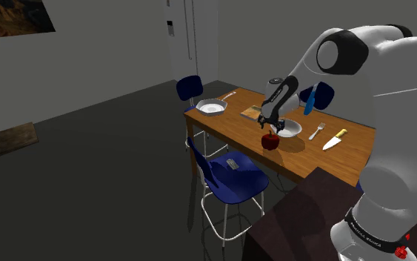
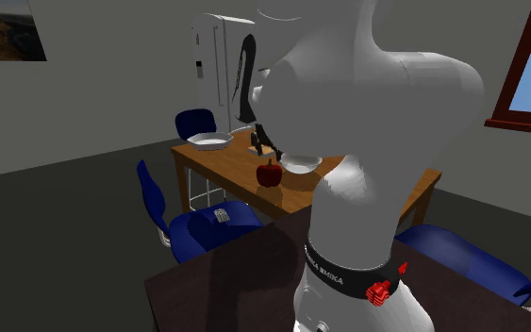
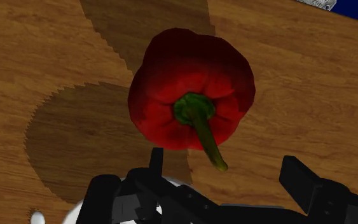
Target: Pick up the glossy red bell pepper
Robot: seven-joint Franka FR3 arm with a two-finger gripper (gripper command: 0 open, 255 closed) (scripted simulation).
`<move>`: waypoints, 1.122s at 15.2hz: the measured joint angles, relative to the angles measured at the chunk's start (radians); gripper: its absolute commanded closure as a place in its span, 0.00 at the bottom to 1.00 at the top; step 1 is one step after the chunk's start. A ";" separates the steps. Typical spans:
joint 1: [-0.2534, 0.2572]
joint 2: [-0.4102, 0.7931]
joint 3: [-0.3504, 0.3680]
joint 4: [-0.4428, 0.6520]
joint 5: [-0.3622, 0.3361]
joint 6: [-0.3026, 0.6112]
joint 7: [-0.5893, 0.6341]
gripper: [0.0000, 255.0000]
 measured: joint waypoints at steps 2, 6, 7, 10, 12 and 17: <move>-0.001 0.013 -0.001 0.004 -0.001 0.010 0.001 1.00; -0.001 0.018 -0.002 0.007 -0.001 0.014 0.002 1.00; -0.001 0.018 -0.002 0.007 -0.001 0.014 0.002 1.00; -0.001 0.018 -0.002 0.008 -0.001 0.013 0.002 1.00; -0.001 0.017 -0.002 0.007 -0.001 0.015 0.002 1.00; -0.002 -0.026 0.002 -0.007 0.002 -0.019 -0.006 1.00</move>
